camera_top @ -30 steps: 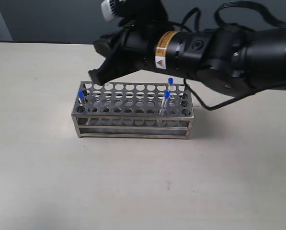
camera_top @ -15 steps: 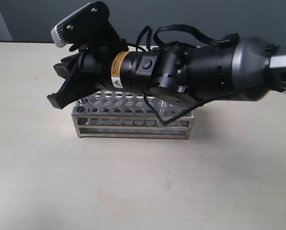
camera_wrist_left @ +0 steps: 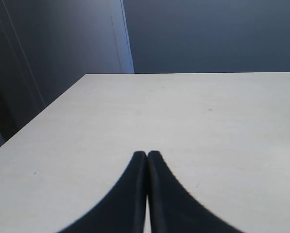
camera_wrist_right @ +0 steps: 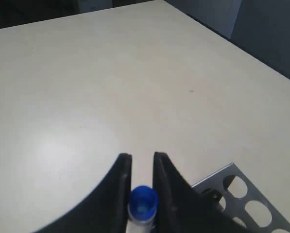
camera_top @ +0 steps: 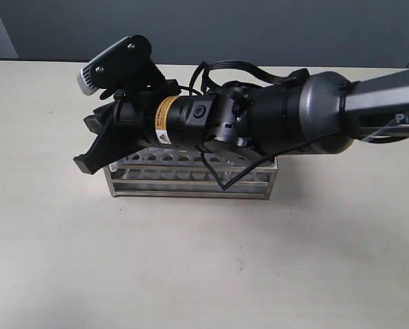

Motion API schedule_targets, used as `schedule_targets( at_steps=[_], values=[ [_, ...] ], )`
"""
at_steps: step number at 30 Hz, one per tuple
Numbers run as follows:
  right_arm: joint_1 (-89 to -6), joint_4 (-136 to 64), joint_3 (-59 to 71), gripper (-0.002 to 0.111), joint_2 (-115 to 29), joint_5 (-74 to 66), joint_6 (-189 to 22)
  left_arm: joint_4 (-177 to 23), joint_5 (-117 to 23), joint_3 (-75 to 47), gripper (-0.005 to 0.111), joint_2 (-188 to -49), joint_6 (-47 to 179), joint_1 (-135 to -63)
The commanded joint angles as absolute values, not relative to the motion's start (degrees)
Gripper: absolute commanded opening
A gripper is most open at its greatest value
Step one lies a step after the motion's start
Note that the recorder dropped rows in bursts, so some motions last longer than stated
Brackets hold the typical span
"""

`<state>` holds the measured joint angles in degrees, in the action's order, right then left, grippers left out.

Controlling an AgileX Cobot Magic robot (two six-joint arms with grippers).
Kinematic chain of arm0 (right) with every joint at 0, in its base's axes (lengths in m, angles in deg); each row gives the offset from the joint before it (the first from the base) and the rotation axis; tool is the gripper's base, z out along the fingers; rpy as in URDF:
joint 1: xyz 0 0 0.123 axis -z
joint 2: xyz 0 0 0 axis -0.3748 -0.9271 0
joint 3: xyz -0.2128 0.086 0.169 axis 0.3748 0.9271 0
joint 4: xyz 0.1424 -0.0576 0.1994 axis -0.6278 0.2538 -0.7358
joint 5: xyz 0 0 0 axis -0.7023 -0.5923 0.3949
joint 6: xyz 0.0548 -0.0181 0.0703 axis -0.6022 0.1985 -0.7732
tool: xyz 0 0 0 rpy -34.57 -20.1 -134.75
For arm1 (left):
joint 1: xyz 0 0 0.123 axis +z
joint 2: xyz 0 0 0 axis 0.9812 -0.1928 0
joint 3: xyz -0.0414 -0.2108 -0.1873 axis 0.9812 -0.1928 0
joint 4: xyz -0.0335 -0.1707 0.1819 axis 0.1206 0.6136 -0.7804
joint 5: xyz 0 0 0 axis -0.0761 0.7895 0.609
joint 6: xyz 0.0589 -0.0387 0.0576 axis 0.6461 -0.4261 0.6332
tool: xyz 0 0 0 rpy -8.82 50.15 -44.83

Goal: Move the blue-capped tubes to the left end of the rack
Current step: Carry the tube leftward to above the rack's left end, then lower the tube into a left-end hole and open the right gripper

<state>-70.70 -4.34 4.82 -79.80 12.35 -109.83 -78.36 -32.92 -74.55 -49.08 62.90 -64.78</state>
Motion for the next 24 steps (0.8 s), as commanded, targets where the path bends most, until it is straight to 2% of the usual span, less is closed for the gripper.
schedule_targets(
  at_steps=[1,24],
  values=[
    [-70.69,-4.09,3.52,0.0,-79.56,13.32,-109.8,-78.57,-33.6,-74.84,0.0,-48.87,62.69,-64.72],
    [-70.69,-2.77,0.41,0.0,-84.79,8.48,-109.18,-78.57,-33.6,-74.84,0.0,-48.87,62.69,-64.72]
  ],
)
